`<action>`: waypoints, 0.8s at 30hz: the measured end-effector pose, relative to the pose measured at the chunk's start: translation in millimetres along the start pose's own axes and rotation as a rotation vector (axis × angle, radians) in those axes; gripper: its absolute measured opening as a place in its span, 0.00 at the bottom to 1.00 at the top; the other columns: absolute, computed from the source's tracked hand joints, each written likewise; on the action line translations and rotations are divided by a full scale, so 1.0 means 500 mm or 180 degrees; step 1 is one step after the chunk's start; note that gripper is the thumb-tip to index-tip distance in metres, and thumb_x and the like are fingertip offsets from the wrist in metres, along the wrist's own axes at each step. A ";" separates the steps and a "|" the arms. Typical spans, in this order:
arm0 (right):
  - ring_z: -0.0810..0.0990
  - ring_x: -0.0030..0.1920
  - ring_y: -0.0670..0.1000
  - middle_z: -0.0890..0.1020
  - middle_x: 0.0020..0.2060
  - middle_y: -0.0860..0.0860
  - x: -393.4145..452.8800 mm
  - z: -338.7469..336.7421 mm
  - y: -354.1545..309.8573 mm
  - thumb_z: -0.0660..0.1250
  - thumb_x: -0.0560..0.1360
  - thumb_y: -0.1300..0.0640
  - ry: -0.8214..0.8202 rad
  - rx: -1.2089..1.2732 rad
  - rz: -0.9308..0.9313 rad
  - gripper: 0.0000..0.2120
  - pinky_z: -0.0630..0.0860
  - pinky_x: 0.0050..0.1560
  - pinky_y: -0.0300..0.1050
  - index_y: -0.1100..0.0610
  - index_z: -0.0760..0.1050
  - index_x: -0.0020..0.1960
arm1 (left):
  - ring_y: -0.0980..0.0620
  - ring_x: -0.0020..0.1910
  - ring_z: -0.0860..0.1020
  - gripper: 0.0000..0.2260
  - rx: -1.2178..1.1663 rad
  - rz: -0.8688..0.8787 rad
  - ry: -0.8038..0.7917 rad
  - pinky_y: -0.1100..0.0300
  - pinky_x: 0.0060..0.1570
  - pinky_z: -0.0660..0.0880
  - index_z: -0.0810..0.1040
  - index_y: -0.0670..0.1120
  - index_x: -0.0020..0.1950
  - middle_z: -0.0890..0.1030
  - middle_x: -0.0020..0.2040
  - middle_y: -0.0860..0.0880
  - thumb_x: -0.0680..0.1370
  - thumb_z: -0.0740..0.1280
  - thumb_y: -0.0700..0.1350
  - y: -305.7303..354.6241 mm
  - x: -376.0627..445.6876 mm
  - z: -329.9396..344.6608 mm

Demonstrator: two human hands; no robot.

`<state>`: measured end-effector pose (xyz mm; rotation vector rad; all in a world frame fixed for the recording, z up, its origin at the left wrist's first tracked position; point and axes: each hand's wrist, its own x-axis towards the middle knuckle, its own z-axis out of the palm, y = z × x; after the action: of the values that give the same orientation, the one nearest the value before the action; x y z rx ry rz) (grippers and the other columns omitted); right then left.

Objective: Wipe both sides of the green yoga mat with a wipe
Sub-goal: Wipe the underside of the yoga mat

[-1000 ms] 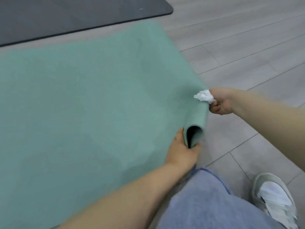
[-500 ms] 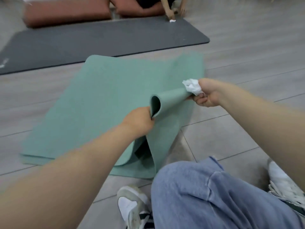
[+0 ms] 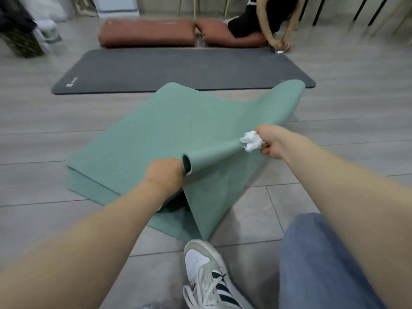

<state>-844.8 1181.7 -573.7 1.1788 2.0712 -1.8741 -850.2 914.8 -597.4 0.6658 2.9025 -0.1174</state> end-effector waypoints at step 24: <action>0.65 0.25 0.49 0.71 0.29 0.53 -0.157 -0.101 0.043 0.58 0.74 0.65 0.0821 0.0738 -0.0425 0.11 0.60 0.19 0.28 0.54 0.68 0.35 | 0.42 0.49 0.82 0.14 -0.1709 -0.0388 0.0393 0.55 0.48 0.76 0.79 0.47 0.51 0.84 0.48 0.43 0.81 0.61 0.56 0.070 -0.087 -0.087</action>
<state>-757.2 1188.8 -535.9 1.4360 2.1523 -2.1759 -802.4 932.7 -548.3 0.4099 2.8834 0.6845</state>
